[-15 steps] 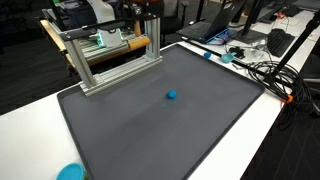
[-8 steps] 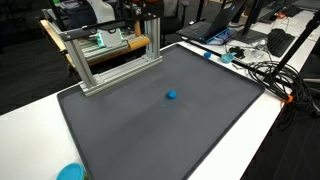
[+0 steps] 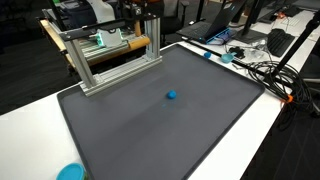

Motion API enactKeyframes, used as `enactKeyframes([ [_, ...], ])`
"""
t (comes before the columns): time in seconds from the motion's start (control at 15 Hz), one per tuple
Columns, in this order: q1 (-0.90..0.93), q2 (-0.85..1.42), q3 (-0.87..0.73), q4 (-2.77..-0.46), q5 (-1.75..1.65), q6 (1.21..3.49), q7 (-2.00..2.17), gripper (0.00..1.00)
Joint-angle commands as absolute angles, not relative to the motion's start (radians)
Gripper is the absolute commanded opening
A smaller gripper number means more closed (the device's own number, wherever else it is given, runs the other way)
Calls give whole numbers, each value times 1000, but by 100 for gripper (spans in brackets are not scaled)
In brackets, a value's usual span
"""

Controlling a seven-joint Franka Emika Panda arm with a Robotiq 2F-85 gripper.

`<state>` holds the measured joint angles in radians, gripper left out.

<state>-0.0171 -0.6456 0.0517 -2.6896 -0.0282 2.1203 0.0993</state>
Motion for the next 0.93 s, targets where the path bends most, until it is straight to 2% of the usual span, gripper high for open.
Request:
enactKeyframes([
  [0.0,19,-656,19,-2698,8,2126,36,54],
  [0.27,18,-673,-14,-2702,13,2133,-13,28],
  [0.4,20,-677,-23,-2705,18,2130,-29,34],
  [0.47,22,-677,-27,-2705,21,2129,-37,41],
  [0.53,26,-677,-31,-2706,23,2127,-49,62],
  [0.67,37,-679,-44,-2708,39,2127,-80,71],
  [0.73,41,-680,-48,-2710,47,2127,-93,68],
  [0.8,43,-681,-52,-2711,52,2128,-104,46],
  [0.87,43,-681,-57,-2711,54,2130,-114,45],
])
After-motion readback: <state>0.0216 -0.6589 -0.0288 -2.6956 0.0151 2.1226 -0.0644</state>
